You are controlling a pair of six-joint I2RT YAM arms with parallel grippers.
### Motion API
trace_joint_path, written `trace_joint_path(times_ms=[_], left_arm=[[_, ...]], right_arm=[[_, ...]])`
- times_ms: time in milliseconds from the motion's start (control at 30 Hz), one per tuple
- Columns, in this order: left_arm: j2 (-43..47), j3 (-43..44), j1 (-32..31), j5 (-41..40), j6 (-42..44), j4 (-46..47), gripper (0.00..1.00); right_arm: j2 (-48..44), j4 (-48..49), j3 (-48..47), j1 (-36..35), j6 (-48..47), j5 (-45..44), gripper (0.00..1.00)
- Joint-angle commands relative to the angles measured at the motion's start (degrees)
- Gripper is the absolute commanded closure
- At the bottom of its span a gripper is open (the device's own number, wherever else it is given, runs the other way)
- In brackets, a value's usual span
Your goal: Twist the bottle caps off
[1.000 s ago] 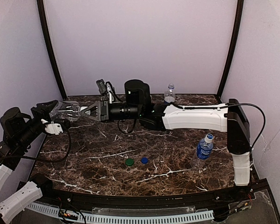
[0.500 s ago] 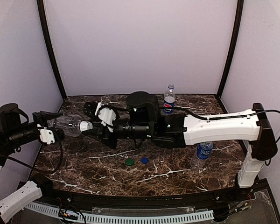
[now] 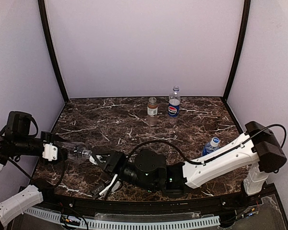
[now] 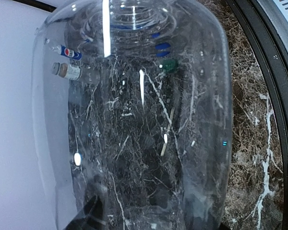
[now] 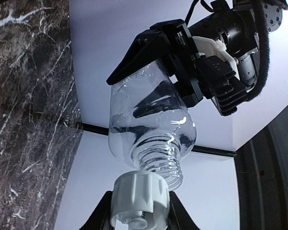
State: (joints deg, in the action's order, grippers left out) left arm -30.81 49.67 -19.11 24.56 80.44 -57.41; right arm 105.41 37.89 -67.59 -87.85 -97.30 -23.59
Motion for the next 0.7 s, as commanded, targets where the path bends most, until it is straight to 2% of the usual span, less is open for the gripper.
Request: trace_joint_path(times_ms=[0, 200, 267, 333, 367, 433, 500, 533, 600, 667], left_arm=[[-0.55, 1.05, 0.21, 1.73, -1.28, -3.80, 0.58], [0.49, 0.45, 0.22, -1.00, -3.16, -1.77, 0.58], [1.20, -0.39, 0.22, -3.03, -6.54, 1.76, 0.58], [1.94, -1.61, 0.20, -5.68, -12.08, 7.35, 0.58], [2.36, -2.52, 0.21, -6.68, -16.33, 9.66, 0.58], [2.99, -4.01, 0.26, -9.89, -22.71, 16.37, 0.57], [3.56, -5.50, 0.41, -13.14, -28.19, 22.15, 0.56], [3.78, -5.96, 0.53, -14.91, -29.84, 25.37, 0.56], [4.27, -7.05, 1.14, -16.43, -34.65, 28.66, 0.56], [4.67, -7.87, 1.78, -16.82, -38.43, 30.45, 0.55]], right_arm=[[2.59, 21.15, 1.74, 0.45, -27.56, -1.55, 1.00], [0.13, 20.19, 2.75, 1.48, -23.22, -4.73, 1.00], [-1.65, 19.03, 3.08, 1.94, -17.39, -8.27, 1.00], [-4.08, 12.13, 2.01, 2.61, -6.75, -13.33, 1.00], [-5.30, 5.38, 0.63, 3.13, 0.94, -15.88, 1.00], [-7.28, -17.62, -5.14, 5.03, 23.99, -17.13, 1.00], [-7.45, -43.98, -12.86, 8.25, 53.55, -11.28, 1.00], [-6.96, -53.57, -15.90, 10.45, 63.54, -6.87, 1.00], [-5.34, -65.77, -19.53, 14.46, 77.35, -1.27, 1.00], [-2.93, -76.12, -21.27, 18.34, 86.90, 1.53, 1.00]])
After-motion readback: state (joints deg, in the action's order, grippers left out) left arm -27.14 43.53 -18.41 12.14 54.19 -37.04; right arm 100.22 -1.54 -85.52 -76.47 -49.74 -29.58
